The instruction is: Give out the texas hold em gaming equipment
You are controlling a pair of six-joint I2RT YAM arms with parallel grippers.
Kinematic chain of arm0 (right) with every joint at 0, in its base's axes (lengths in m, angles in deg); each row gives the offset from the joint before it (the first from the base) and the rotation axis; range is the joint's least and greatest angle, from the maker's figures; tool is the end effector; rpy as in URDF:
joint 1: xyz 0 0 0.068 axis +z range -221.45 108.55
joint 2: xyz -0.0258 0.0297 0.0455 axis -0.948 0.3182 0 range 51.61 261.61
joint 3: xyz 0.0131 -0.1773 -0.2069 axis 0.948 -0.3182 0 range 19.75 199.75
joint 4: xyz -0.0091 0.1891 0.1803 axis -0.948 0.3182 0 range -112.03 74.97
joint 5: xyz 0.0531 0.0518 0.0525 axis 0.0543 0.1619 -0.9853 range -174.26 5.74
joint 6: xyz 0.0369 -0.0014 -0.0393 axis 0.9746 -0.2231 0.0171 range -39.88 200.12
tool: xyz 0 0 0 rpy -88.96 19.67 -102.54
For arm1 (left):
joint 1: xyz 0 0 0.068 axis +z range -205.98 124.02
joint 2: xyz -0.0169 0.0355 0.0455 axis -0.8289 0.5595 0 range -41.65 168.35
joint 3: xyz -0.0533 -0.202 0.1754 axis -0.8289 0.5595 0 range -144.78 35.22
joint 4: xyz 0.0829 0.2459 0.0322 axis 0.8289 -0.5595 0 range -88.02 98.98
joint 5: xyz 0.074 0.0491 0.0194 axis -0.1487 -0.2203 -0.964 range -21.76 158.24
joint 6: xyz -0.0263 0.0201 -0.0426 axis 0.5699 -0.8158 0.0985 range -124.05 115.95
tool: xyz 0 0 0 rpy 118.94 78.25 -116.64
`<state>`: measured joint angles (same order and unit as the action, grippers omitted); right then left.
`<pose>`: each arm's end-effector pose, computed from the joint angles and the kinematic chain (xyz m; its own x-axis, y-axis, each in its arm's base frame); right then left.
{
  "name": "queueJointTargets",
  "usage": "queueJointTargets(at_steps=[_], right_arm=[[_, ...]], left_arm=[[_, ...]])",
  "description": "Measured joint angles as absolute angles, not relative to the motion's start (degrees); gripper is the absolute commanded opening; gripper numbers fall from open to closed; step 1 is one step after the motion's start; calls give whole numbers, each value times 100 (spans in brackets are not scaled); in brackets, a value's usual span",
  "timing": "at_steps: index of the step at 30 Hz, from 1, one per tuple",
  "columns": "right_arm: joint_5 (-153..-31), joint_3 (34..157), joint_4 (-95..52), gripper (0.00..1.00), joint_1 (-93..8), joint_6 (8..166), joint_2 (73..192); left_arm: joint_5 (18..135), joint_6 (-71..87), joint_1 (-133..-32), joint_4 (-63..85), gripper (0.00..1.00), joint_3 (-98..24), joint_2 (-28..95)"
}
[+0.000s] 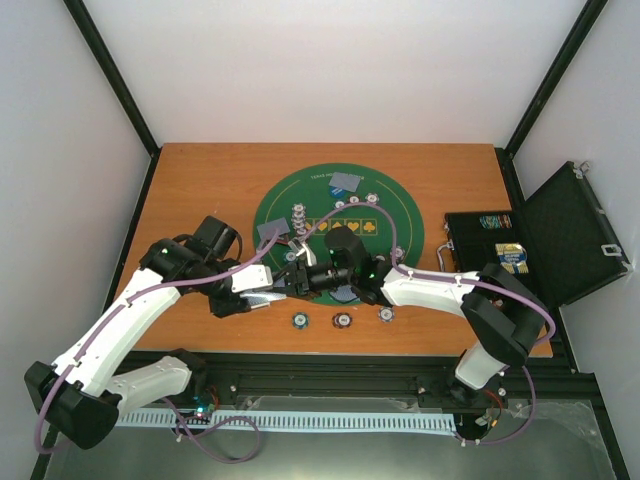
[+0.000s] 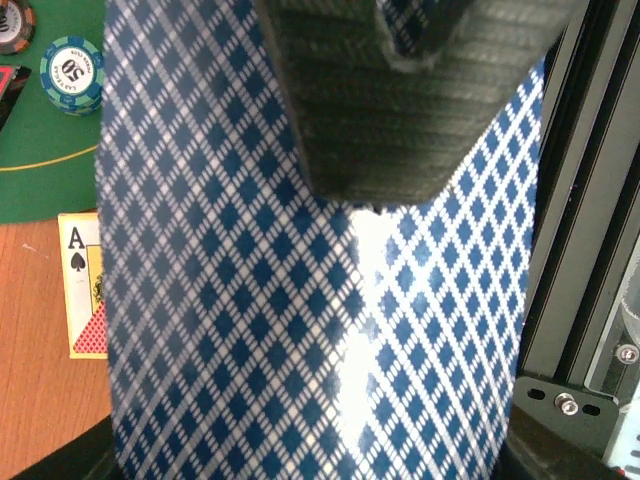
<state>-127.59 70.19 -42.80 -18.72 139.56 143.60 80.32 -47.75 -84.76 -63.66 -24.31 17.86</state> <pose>0.1899 0.2899 0.2243 -0.9423 -0.2037 -0.2656 -0.3067 0.2074 0.9289 0.1397 -0.0852 0.2972 -0.2416 0.9036 -0.3538 0.9579 0.2804 0.0619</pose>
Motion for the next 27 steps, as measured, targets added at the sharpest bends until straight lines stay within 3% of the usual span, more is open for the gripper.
queueJointTargets(at_steps=[11, 18, 27], right_arm=[[-12728, 7012, -4099, 35, -1896, 13914, 14288], [-12543, 6818, -3843, 13, -2068, 13927, 14056], [-12558, 6757, -3572, 3, -2597, 13846, 13711]], left_arm=[[7931, -4775, -8476, -6464, 22, -2429, 1784], [7942, -4775, -8476, -6469, 22, -2429, 1773], [7942, -4775, -8476, -6469, 22, -2429, 1744]])
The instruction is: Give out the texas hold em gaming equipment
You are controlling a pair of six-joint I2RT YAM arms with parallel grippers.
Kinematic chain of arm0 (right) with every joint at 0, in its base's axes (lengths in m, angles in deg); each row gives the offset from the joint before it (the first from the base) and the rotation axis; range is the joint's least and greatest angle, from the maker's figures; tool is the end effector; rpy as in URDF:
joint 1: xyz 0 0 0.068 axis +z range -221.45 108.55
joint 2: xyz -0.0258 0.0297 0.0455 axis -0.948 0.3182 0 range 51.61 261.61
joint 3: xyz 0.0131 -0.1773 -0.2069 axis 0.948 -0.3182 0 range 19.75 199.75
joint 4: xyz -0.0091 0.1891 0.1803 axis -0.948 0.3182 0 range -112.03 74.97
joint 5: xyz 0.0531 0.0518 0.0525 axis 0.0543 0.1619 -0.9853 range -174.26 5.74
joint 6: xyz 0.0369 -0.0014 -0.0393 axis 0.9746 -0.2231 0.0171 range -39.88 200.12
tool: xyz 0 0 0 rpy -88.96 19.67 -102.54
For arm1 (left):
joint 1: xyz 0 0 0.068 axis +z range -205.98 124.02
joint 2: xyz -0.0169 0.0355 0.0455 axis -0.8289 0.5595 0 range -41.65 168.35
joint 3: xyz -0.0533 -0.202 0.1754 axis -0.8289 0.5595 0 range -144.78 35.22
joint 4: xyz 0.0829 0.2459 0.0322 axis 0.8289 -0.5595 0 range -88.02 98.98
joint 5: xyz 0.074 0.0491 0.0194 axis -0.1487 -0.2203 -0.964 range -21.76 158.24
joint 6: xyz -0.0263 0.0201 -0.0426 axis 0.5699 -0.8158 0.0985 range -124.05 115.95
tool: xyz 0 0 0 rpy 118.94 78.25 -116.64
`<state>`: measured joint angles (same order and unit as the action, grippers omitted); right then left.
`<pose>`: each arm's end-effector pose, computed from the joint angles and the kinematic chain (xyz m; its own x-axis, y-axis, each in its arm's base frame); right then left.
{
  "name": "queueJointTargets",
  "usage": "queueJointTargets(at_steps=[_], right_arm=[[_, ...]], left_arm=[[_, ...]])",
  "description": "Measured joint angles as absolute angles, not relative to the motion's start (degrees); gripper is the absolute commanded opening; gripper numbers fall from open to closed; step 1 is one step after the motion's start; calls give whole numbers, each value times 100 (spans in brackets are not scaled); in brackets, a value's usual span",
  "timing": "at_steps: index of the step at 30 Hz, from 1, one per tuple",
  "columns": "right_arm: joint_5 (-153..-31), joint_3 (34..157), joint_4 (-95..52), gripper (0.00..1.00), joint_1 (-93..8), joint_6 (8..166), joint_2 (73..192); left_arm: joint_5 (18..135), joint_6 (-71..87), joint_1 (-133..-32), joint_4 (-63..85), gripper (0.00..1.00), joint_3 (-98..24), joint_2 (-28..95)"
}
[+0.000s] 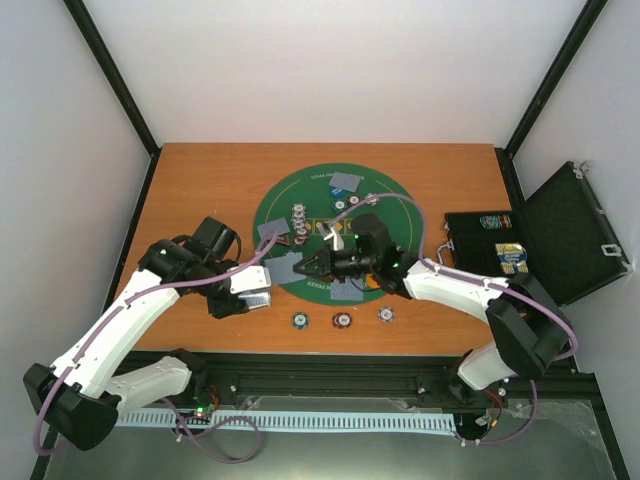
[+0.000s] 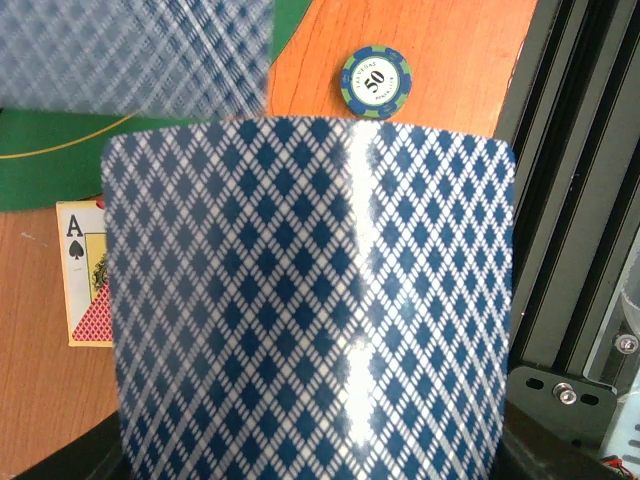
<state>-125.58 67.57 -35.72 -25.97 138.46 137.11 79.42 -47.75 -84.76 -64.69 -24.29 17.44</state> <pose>0.2089 0.2459 0.2334 -0.9655 -0.0699 -0.2509 -0.2602 0.2973 0.9186 0.1372 -0.0832 0.2975 -0.2466 0.9088 -0.3365 0.9567 0.2836 0.0648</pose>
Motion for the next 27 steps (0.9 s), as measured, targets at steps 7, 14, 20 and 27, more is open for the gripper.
queueJointTargets(at_steps=[7, 14, 20, 27], right_arm=[[-12794, 7325, -2951, 3, -3445, 13350, 14065], [-13026, 9554, -2164, 3, -3734, 12653, 16111], [-13002, 11513, -1406, 3, -3734, 12487, 17942], [-12824, 13489, -457, 11, -3638, 12388, 19278]], left_arm=[[7942, -4775, -8476, -6508, 22, -2431, 1740], [7988, -4773, -8476, -6589, 22, -2453, 1720], [8025, -4775, -8476, -6604, 22, -2453, 1670], [8045, -4775, -8476, -6608, 22, -2453, 1624]])
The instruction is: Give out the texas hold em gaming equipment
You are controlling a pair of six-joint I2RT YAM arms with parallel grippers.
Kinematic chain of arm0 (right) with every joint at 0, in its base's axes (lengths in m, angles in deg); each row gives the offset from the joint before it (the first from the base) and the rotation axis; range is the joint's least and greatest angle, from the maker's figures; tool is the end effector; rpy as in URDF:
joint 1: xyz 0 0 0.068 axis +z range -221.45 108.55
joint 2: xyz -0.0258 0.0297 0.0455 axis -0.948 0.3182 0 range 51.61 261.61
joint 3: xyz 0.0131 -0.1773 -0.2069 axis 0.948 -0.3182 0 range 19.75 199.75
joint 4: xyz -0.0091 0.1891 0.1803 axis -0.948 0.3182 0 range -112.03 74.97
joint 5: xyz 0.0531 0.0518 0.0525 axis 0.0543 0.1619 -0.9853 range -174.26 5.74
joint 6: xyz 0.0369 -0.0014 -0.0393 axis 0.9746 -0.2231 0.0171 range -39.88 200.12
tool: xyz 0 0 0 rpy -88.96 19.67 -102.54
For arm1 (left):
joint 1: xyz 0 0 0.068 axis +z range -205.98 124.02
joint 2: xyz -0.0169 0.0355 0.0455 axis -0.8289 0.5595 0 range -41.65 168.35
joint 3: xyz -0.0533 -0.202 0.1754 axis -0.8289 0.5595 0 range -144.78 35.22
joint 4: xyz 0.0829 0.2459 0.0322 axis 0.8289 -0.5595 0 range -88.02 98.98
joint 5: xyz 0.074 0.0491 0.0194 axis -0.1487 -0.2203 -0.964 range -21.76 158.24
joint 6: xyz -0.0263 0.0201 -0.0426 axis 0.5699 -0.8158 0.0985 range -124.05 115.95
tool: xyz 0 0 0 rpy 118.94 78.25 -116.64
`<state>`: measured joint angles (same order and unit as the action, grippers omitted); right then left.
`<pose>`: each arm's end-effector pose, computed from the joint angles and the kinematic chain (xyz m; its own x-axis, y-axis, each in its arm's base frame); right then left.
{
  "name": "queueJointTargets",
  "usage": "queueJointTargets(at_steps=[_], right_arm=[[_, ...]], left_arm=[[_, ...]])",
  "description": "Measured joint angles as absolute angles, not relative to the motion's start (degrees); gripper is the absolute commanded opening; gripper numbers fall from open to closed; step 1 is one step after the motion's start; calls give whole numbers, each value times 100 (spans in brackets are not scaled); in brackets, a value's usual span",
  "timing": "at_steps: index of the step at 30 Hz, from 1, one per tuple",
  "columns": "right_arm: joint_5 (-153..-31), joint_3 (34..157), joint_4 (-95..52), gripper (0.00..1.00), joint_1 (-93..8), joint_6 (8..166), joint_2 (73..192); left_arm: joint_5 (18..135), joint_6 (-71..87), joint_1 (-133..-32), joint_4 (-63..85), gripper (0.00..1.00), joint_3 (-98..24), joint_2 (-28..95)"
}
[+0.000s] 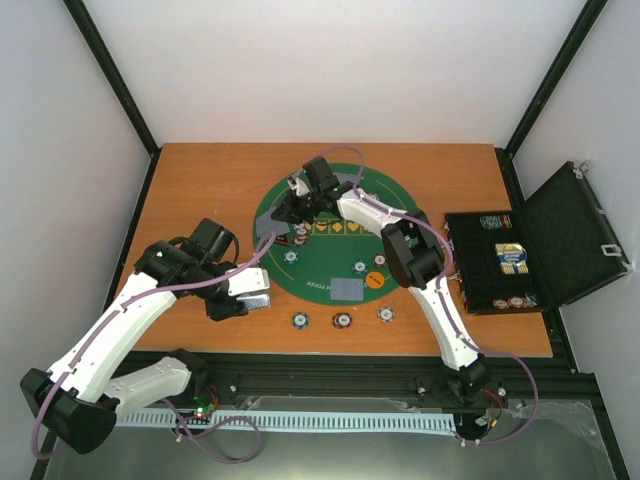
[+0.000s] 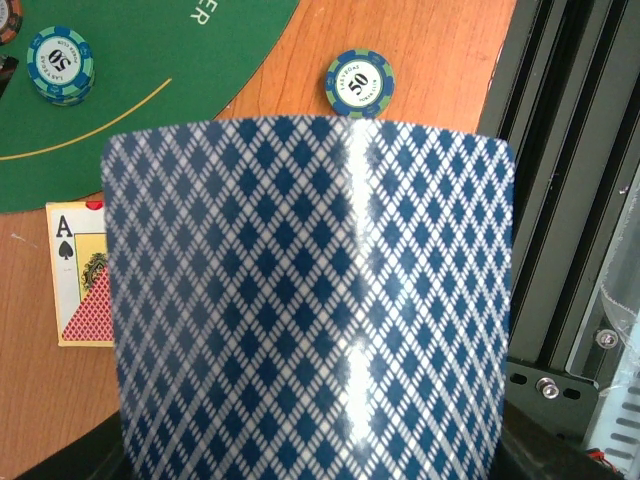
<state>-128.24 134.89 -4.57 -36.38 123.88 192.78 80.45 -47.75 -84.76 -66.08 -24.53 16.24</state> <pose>0.4313 0.3329 0.1569 -0.9780 -0.0783 -0.1933 -0.2066 0.4897 0.8471 0.1314 -0.0807 0.3009 -0.2445 0.9048 -0.3487 0.9587 0.2796 0.0532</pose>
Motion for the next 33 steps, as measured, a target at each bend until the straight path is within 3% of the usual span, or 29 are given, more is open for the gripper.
queueJointTargets(at_steps=[6, 14, 18, 23, 27, 33], right_arm=[[-12564, 13672, 137, 37, -3572, 12203, 19350], [-12197, 12743, 500, 50, -3583, 11953, 18537], [-12094, 11565, 165, 63, -3585, 11943, 17171], [-12110, 9106, -1063, 77, -3529, 12279, 14788], [-12007, 7454, -1583, 81, -3078, 12574, 13370], [-11917, 5889, -2444, 82, -2311, 13278, 12273]], left_arm=[[8049, -4773, -8476, -6608, 22, -2453, 1622], [8045, -4731, -8476, -6608, 22, -2453, 1620], [8043, -4714, -8476, -6606, 22, -2453, 1615], [8045, -4701, -8476, -6606, 21, -2453, 1578], [8045, -4701, -8476, -6606, 20, -2453, 1550], [8069, -4672, -8476, -6602, 20, -2453, 1552]])
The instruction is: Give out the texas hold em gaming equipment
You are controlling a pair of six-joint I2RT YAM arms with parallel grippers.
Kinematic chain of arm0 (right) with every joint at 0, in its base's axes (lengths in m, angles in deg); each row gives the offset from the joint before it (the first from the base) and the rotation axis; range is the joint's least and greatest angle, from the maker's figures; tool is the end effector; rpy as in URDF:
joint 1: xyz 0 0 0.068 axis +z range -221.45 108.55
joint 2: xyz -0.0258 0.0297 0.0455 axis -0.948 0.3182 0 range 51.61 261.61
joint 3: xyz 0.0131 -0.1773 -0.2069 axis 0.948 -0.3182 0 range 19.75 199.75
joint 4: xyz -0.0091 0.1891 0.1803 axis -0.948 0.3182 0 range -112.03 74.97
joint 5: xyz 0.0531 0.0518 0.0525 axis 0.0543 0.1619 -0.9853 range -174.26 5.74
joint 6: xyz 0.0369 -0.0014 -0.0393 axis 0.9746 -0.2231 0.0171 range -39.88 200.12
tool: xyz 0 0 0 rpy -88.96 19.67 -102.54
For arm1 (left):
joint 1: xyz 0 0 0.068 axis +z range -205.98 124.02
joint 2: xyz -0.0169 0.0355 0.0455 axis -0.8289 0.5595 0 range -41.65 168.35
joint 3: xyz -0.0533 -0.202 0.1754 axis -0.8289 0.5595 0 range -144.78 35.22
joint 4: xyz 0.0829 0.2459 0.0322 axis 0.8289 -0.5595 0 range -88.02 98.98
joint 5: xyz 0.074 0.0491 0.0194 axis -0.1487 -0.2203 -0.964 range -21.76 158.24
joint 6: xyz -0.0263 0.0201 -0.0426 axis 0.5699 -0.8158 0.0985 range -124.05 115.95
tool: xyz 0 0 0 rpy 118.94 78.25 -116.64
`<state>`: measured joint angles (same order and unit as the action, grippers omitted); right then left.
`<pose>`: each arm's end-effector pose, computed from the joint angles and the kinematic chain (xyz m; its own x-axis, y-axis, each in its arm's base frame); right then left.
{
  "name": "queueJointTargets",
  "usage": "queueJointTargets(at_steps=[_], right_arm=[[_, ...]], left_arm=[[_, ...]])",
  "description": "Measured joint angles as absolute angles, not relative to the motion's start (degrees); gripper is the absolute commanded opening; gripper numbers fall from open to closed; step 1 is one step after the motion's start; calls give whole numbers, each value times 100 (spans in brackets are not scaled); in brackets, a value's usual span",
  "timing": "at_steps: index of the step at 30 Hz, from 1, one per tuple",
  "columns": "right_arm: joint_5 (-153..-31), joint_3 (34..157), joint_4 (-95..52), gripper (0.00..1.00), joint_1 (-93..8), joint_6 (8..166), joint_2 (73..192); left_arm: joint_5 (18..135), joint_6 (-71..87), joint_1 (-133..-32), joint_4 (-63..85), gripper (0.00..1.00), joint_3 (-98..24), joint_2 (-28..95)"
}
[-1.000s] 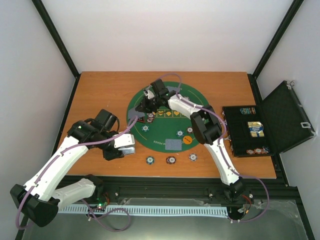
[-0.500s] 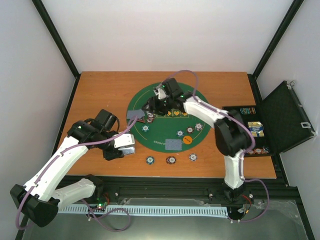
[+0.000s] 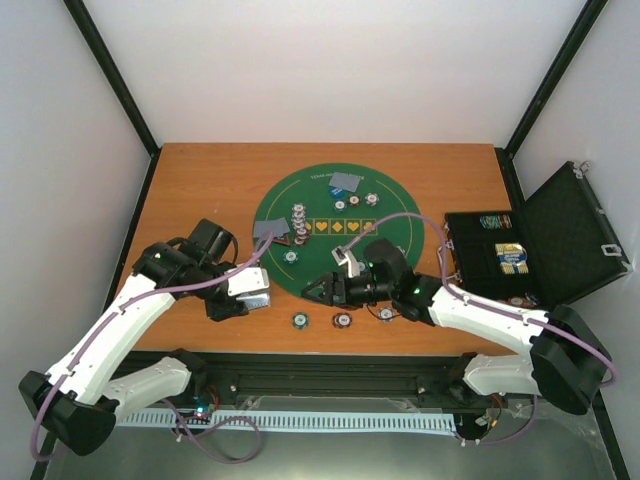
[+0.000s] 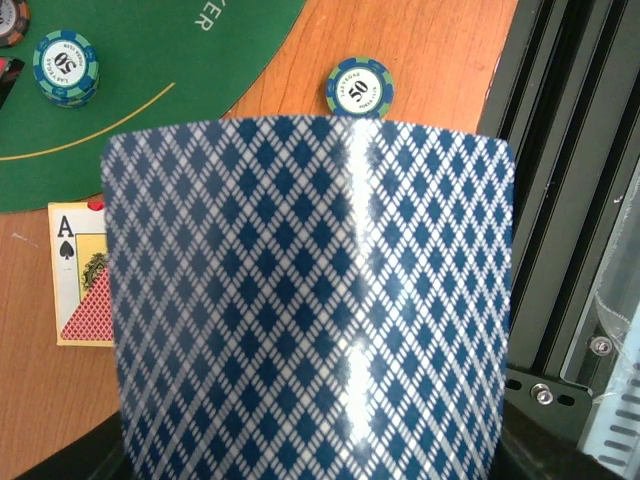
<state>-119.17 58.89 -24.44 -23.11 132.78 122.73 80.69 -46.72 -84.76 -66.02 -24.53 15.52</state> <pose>0.1602 0.2107 0.2335 -0.9492 -0.0857 -0.3029 -0.3113 0.3981 0.8629 0.1293 -0.0797 0.3026 -0.2570 0.8963 -0.3613 0.9540 0.2951 0.0535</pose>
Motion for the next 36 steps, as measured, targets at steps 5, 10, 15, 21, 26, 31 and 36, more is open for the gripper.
queueJointTargets(at_steps=[5, 10, 15, 21, 26, 31, 36], right_arm=[[-11832, 5670, -3133, 82, -2125, 13687, 12277], [-11837, 5913, -3614, 82, -1861, 13846, 12659], [-11889, 6219, -4007, 79, -1671, 13956, 13101], [-11974, 6446, -4252, 78, -1470, 14060, 13562], [-12073, 6549, -4604, 78, -1343, 14189, 13800], [-12169, 6617, -4988, 78, -1306, 14384, 14067], [-12287, 6851, -5259, 77, -1284, 14554, 14450]], left_arm=[[8148, -4631, -8476, -6602, 20, -2453, 1633], [8183, -4620, -8476, -6602, 20, -2457, 1692], [8209, -4615, -8476, -6600, 20, -2532, 1703], [8342, -4596, -8476, -6602, 20, -2654, 1760], [8392, -4587, -8476, -6606, 20, -2678, 1781], [8401, -4587, -8476, -6606, 20, -2687, 1788], [8410, -4587, -8476, -6606, 20, -2689, 1803]])
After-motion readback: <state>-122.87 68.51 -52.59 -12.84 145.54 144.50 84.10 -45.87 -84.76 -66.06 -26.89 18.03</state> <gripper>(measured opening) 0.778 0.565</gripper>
